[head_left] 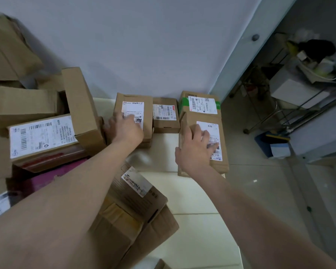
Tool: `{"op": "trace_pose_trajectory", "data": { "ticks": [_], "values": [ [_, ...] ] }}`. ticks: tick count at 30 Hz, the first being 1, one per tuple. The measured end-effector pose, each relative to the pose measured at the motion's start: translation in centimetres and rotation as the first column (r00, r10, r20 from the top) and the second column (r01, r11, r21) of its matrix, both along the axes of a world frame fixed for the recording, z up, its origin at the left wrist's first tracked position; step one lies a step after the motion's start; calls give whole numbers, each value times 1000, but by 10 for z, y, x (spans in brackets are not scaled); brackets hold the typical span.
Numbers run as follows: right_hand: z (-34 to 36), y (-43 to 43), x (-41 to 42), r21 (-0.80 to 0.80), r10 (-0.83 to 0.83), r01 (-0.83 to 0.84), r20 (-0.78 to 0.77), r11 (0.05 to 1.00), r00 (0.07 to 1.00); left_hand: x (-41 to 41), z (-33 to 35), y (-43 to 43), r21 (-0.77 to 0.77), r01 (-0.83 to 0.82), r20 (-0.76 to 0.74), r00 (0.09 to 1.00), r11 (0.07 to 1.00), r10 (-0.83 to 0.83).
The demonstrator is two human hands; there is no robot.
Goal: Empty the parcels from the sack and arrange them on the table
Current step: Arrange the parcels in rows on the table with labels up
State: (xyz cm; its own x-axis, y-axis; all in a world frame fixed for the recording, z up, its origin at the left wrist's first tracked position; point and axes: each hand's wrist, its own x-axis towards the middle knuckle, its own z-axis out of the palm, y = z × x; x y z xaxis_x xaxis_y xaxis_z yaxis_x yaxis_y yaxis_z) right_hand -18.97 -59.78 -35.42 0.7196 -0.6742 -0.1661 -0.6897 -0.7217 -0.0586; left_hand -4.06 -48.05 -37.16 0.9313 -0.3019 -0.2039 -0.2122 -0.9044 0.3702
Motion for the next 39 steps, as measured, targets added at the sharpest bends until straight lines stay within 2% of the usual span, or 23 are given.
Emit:
{"op": "trace_pose_trajectory", "data": {
  "ticks": [3,6,9,11,13,15,17,19,21,23,24,26,29,30,32,33,34,35,36,37,39],
  "values": [
    [-6,-3,-3,-22,21,-21,-17,1000,1000,-5,-1,-3,127,143,-137,983,982,-125],
    [-4,-11,-7,12,42,-43,18,999,999,-11,9,1,113,199,-161,970,974,-180],
    [0,-11,-18,62,63,-67,66,996,996,-21,25,9,27,234,-152,962,972,-227],
    [6,-4,-31,27,89,-95,184,995,979,-33,38,17,-6,258,-144,956,966,-256],
    [14,9,-46,-27,156,-157,347,987,925,-47,51,29,31,281,-141,951,959,-274],
    [22,26,-60,69,173,-220,412,973,894,-61,60,42,107,329,-160,937,938,-310],
    [28,47,-72,222,178,-269,360,937,916,-75,67,57,172,366,-170,926,915,-338],
    [29,72,-79,301,226,-286,218,910,949,-89,72,72,210,392,-212,912,896,-350],
    [24,97,-83,351,252,-233,-8,907,968,-101,74,86,237,423,-252,896,875,-365],
    [18,115,-87,394,178,-112,-136,912,975,-109,77,98,272,440,-252,891,856,-378],
    [19,119,-89,422,114,-47,-135,905,984,-112,79,102,264,431,-244,896,863,-372],
    [28,119,-94,541,-20,35,-33,840,999,-115,86,109,205,387,-236,911,899,-338],
    [59,107,-107,801,-307,54,166,596,937,-119,103,114,95,279,-171,950,956,-260],
    [71,104,-113,824,-356,19,224,567,908,-121,110,112,45,223,-128,968,974,-216],
    [86,97,-121,742,-323,-61,361,667,875,-128,122,105,-103,83,-118,988,991,-95],
    [89,95,-124,675,-271,-101,423,731,865,-132,128,99,-226,-28,-215,976,974,-21],
    [90,94,-128,618,-219,-143,472,773,854,-137,131,90,-353,-180,-396,918,918,27],
    [89,95,-131,580,-166,-192,507,792,846,-144,135,83,-426,-329,-571,821,843,32],
    [86,96,-135,558,-112,-242,525,794,844,-152,136,75,-448,-415,-674,739,792,6],
    [84,99,-139,545,-61,-280,524,790,849,-160,133,69,-448,-416,-692,722,792,-12],
    [77,101,-146,517,22,-342,528,784,849,-169,117,61,-413,-373,-616,786,831,46]
  ]
}}
